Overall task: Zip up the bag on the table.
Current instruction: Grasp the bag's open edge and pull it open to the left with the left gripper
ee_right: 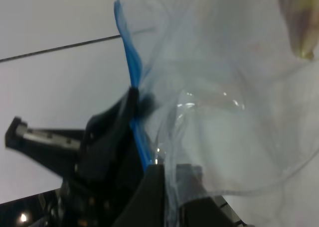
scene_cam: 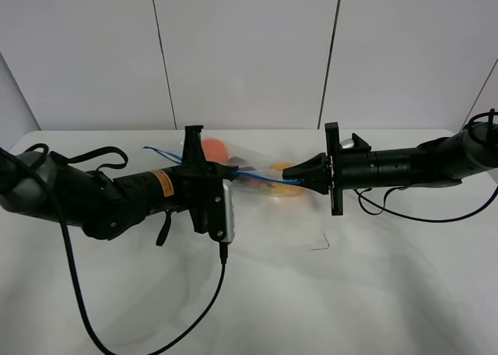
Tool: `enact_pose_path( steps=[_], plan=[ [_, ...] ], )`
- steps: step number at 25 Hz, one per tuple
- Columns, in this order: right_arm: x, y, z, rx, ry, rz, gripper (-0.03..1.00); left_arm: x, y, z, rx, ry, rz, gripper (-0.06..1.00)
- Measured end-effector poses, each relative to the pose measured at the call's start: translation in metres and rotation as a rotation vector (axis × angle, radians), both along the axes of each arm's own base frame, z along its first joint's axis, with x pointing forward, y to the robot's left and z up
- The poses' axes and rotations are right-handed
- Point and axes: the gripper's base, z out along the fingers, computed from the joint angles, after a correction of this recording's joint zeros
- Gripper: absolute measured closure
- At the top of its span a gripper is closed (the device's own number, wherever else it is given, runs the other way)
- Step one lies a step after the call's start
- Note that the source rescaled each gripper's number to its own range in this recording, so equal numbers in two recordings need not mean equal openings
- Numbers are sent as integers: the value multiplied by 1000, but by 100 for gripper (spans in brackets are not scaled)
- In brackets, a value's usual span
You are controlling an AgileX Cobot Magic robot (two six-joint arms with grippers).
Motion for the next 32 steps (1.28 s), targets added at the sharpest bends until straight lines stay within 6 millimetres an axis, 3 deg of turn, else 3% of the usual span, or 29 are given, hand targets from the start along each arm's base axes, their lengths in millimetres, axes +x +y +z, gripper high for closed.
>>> enact_pose_path(
  steps=[7, 23, 32],
  plan=[
    [1, 0, 0, 4, 1, -11, 97, 20, 49, -1, 7, 5, 149, 94],
    [1, 0, 0, 5, 1, -15, 97, 43, 127, -1, 2, 12, 399, 94],
    [1, 0, 0, 5, 1, -15, 97, 44, 133, -1, -1, 16, 423, 94]
  ],
)
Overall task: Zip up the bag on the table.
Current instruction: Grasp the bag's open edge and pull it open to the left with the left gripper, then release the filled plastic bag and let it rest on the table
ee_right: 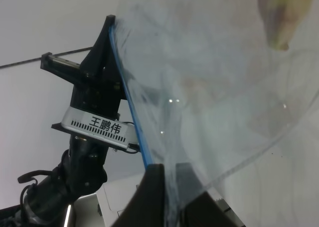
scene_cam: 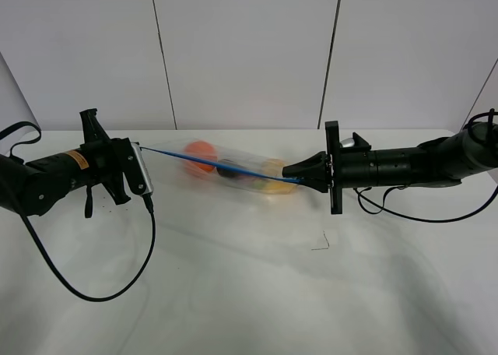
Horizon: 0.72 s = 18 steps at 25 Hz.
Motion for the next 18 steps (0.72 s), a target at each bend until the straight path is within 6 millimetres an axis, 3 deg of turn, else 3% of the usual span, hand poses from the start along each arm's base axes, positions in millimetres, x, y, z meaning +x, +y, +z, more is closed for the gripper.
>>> enact_pose_path(
  steps=[2, 4, 5, 8, 10, 13, 18],
  plan=[
    [0, 0, 0, 0, 0, 0, 97, 0, 0, 0, 0, 0, 0, 92],
    [-1, 0, 0, -5, 0, 8, 97, 0, 3, 0, -10, 5, 23, 79],
    [-1, 0, -1, -8, 0, 11, 97, 1, 5, -1, -16, 10, 39, 70],
    [-1, -1, -1, -10, 0, 12, 97, 0, 8, -2, -31, 33, 68, 29],
    [-1, -1, -1, -10, 0, 12, 97, 0, 10, -3, -56, 51, 92, 13],
    [-1, -1, -1, -10, 0, 12, 97, 0, 12, -3, -96, 64, 124, 5],
    [-1, -1, -1, -11, 0, 13, 97, 0, 14, -4, -221, 103, 187, 2]
  ],
)
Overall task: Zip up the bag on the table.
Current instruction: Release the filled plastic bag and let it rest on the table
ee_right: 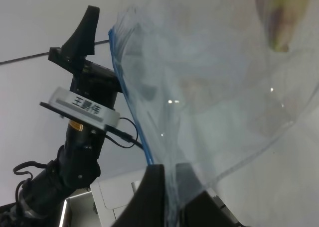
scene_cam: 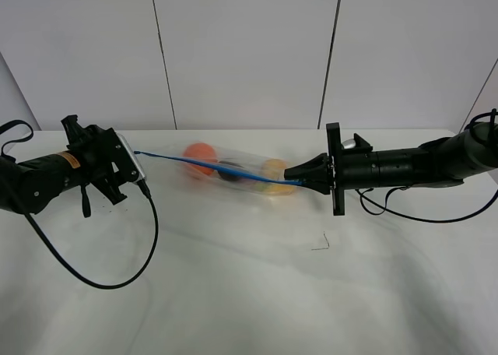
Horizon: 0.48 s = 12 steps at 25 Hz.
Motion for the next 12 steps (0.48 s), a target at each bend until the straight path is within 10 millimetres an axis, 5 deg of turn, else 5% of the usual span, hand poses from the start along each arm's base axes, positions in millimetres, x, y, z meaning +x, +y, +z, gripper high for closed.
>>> enact_pose_path(
  steps=[12],
  plan=[
    [0, 0, 0, 0, 0, 0, 97, 0, 6, -2, -860, 143, 485, 2]
  ],
)
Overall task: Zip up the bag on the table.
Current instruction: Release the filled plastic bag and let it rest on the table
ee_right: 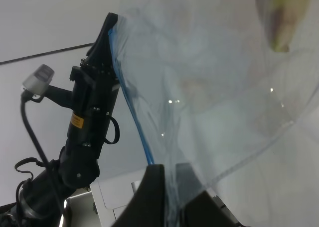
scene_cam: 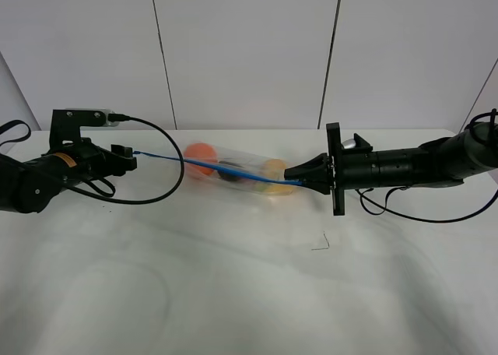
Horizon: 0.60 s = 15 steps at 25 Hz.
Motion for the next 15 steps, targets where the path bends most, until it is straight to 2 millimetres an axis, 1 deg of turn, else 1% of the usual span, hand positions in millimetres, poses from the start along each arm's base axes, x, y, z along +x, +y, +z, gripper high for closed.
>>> enact_pose_path(
  steps=[4, 7, 11, 13, 15],
  plan=[
    [0, 0, 0, 0, 0, 0, 97, -4, 2, 0, -17, 74, 23, 2],
    [0, 0, 0, -3, 0, 4, 97, -8, 11, 10, -2, 209, 55, 2],
    [-1, 0, -1, -9, 0, 14, 97, -10, 19, 47, 22, 405, 92, 2],
    [-2, 0, -1, -12, 0, 18, 97, -11, 20, 69, 36, 538, 105, 2],
    [-2, 0, -1, -13, -1, 19, 97, -11, 21, 87, 42, 673, 124, 2]
  ],
)
